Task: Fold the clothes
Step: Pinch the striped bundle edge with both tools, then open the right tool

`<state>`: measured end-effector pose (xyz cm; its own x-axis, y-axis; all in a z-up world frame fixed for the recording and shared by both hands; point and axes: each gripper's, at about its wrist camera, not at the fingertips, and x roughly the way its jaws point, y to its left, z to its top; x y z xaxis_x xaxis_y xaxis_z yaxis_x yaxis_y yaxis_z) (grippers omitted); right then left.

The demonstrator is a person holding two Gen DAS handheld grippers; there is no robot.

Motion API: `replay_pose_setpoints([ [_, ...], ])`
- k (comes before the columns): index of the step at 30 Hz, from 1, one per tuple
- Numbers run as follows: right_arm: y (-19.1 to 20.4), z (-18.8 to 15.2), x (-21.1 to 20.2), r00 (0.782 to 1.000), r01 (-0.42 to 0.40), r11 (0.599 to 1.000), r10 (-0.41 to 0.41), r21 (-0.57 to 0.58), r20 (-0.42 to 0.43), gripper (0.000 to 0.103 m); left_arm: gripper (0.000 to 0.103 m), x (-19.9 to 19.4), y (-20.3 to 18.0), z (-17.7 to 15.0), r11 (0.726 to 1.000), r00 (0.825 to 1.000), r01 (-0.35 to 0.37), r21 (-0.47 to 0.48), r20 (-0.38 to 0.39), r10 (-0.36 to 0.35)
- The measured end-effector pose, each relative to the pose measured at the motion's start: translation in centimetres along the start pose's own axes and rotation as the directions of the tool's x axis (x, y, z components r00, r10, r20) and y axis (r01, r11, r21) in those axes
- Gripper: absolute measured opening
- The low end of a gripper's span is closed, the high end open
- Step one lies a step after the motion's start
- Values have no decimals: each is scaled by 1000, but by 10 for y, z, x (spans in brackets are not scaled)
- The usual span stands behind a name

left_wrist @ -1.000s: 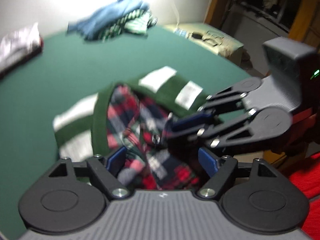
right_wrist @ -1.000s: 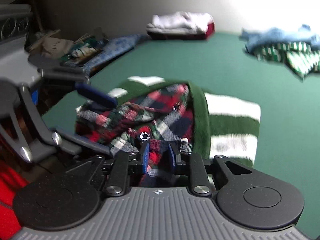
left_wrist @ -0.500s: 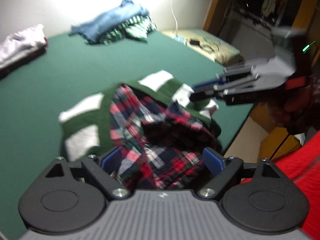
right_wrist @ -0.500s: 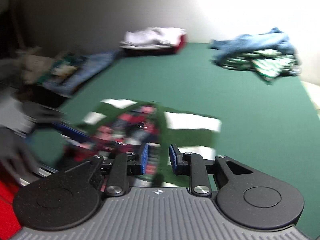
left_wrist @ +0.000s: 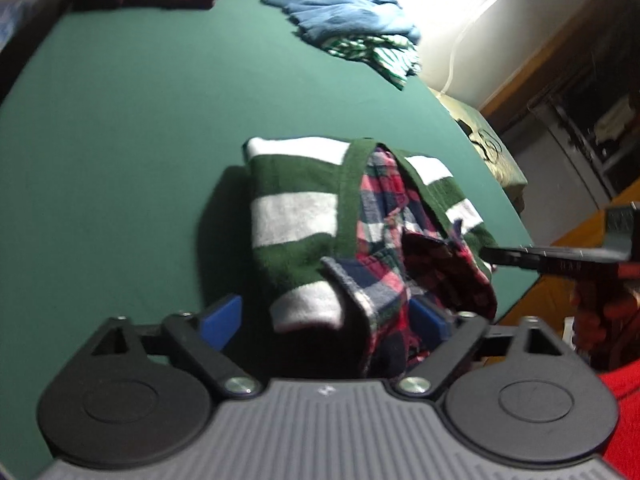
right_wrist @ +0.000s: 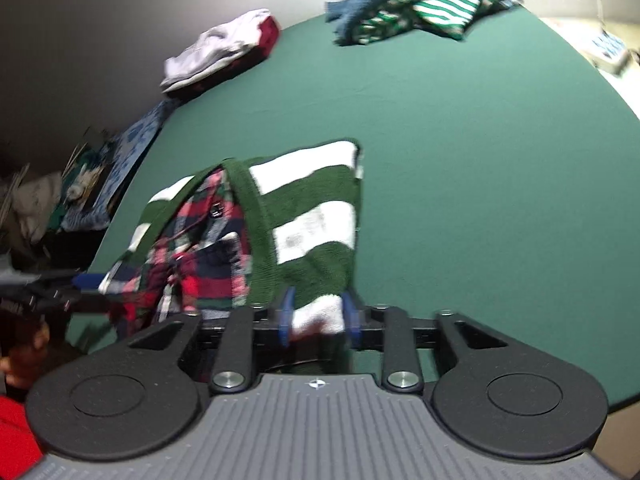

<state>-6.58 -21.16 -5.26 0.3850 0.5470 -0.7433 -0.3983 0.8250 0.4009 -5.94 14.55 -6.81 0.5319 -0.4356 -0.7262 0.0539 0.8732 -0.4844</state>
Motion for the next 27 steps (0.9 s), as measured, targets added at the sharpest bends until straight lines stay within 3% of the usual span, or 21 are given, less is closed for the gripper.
replay_pose_setpoints([
  [1,2,0,-1,1000,1,1000,-1,-12,-2,12,42,2,1,0,1000,1000,10,-16,-3,-10],
  [3,6,0,-4,1000,4,999,-4,-35,-5,11,37,5,3,0,998,999,31,-47,-10,-32],
  [8,16,1,-11,1000,10,996,-11,-94,-12,9,27,-5,-9,-1,999,999,51,-18,10,-51],
  [11,23,1,-15,1000,14,992,-16,-129,-17,9,27,-13,-14,-1,996,996,85,-19,20,-85],
  [19,21,-11,7,994,55,986,-68,-160,-81,9,27,13,-5,-7,999,998,45,-4,-51,-45],
  [22,24,-8,7,994,58,979,-76,-197,-84,13,27,10,-11,-4,999,998,34,42,-60,-31],
  [24,24,-3,-1,994,69,974,-85,-218,-65,17,30,3,-14,-1,996,998,25,80,-61,-20],
  [27,25,7,-18,995,94,964,-99,-248,-9,27,44,-14,-18,2,991,999,-15,130,-31,19],
])
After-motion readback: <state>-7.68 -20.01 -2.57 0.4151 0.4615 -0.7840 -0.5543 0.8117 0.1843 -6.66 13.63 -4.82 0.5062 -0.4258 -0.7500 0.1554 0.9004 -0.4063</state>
